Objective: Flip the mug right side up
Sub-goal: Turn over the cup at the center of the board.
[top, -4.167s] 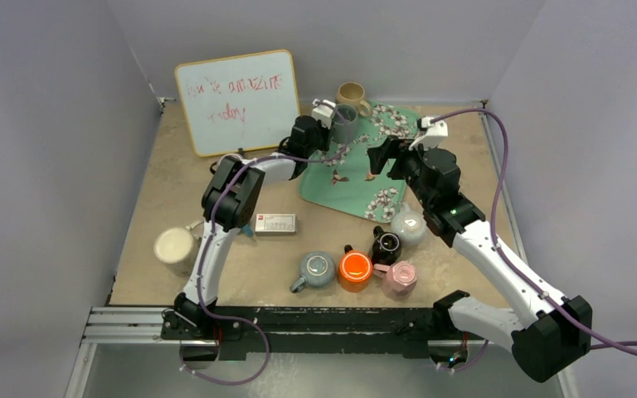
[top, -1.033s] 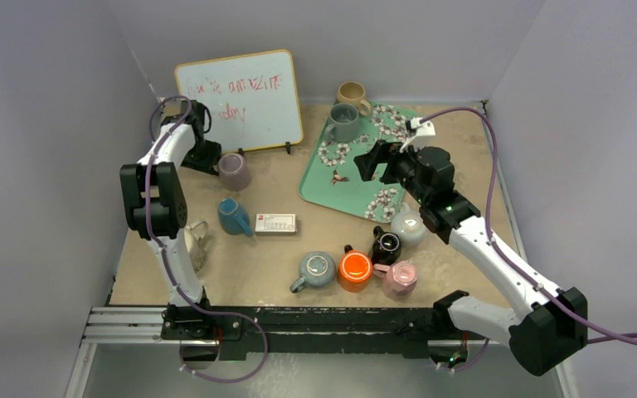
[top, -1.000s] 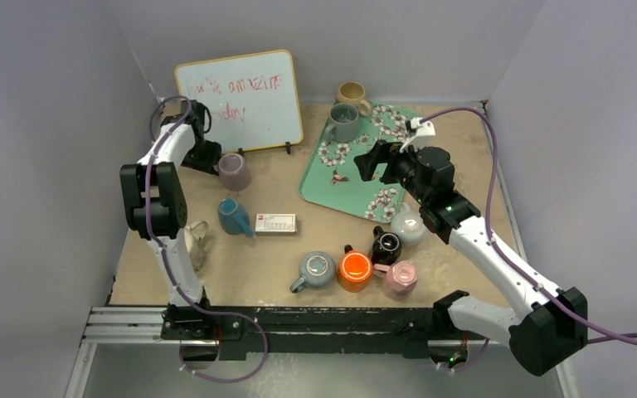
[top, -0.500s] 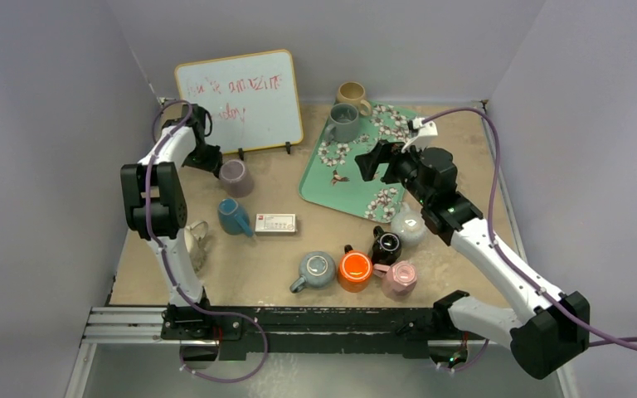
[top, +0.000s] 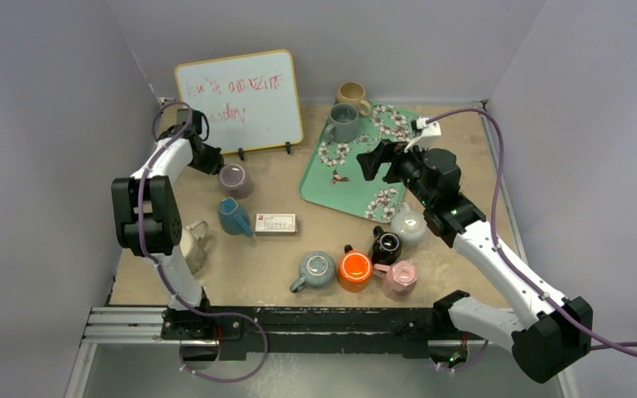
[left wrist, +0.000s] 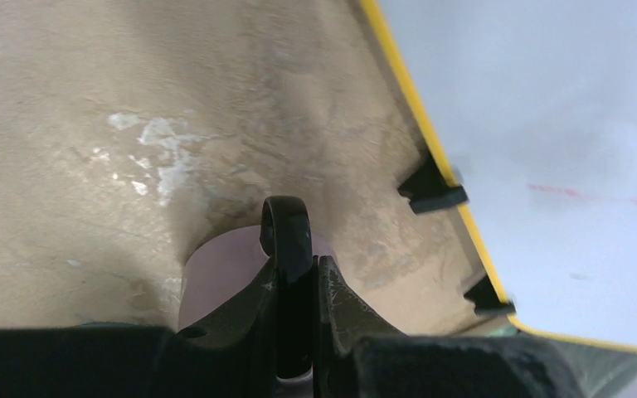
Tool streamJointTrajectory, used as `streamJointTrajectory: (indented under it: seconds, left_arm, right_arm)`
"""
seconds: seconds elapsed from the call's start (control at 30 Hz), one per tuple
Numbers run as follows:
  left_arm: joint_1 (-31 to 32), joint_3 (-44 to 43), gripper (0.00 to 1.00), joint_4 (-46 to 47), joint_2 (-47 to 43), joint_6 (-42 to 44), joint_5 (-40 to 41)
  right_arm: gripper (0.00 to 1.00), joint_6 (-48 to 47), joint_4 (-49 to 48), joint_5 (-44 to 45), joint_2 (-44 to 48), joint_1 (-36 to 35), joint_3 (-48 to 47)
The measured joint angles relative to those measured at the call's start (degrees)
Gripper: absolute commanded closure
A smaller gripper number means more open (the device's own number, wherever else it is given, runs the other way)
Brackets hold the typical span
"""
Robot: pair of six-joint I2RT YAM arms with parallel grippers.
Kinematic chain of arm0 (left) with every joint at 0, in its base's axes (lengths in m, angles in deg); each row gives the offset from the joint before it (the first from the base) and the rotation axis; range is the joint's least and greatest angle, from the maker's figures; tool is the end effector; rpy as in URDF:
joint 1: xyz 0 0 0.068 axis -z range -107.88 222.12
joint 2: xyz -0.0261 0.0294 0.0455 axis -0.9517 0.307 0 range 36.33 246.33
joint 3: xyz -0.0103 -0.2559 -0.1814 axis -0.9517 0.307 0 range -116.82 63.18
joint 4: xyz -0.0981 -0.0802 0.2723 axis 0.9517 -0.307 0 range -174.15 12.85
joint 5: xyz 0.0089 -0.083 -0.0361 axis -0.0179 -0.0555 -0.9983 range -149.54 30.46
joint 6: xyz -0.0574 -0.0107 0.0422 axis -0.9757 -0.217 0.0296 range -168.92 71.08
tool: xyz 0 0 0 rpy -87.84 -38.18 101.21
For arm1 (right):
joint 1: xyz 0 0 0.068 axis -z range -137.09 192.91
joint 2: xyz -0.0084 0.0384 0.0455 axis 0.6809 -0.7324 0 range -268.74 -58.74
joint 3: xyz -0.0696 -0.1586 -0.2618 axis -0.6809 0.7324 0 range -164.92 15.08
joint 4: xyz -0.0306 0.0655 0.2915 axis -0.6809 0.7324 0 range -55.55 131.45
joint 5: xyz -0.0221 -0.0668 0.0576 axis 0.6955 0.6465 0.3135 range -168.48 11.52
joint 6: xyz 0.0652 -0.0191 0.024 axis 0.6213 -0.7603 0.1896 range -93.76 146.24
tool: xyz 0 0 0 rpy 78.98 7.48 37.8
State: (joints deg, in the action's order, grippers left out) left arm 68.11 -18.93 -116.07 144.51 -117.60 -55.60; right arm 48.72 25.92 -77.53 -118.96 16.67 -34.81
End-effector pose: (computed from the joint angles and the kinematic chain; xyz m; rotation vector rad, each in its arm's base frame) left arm 0.4539 0.0358 0.2116 -1.6325 2.1835 -0.2442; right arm 0.2638 0.1290 0.3828 -0.0406 1.6398 0.6432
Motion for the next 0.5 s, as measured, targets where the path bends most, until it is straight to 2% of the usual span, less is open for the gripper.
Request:
streamJointTrajectory:
  seconds: [0.27,0.5]
  left_arm:
    - [0.00,11.58,1.00,19.65,-8.63,7.43,-10.69]
    - [1.14,13.88,1.00,32.50,-8.96,11.72,-21.35]
  right_arm:
    - [0.01,0.02,0.13,-0.39,-0.02,0.00,0.00]
    - [0.01,0.70,0.37,-0.50,-1.03,0.00,-0.26]
